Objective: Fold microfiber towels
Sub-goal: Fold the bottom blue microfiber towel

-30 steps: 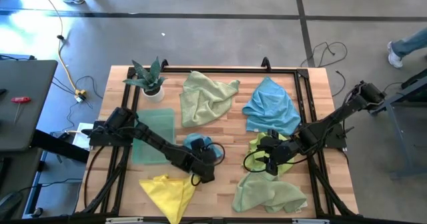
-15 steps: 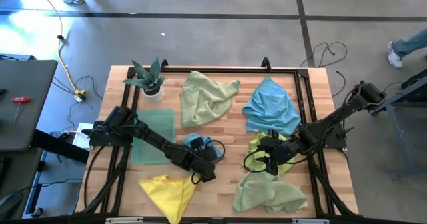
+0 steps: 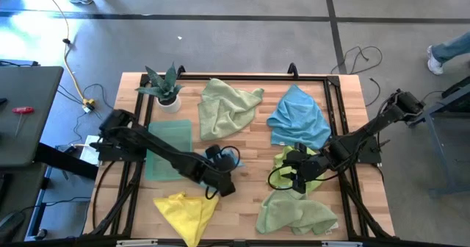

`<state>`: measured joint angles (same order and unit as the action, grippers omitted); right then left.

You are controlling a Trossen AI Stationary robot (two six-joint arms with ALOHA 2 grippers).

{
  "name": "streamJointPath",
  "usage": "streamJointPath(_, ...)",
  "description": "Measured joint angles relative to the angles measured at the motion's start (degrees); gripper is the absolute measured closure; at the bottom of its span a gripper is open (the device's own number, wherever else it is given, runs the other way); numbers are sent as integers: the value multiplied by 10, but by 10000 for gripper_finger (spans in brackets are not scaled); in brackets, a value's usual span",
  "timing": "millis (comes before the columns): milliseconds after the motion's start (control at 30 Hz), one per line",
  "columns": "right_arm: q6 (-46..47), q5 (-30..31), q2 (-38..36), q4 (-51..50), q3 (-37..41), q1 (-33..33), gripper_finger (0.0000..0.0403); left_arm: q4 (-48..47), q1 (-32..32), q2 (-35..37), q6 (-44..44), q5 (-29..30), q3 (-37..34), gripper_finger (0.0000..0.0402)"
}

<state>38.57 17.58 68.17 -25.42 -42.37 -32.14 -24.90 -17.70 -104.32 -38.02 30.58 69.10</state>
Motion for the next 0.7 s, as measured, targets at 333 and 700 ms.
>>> streamJointPath(333,0,0,0,0,0,0,219,-94,-18,9,-144,78,0,401)
streamJointPath(700,0,0,0,0,0,0,219,-201,-32,-15,-319,107,0,401)
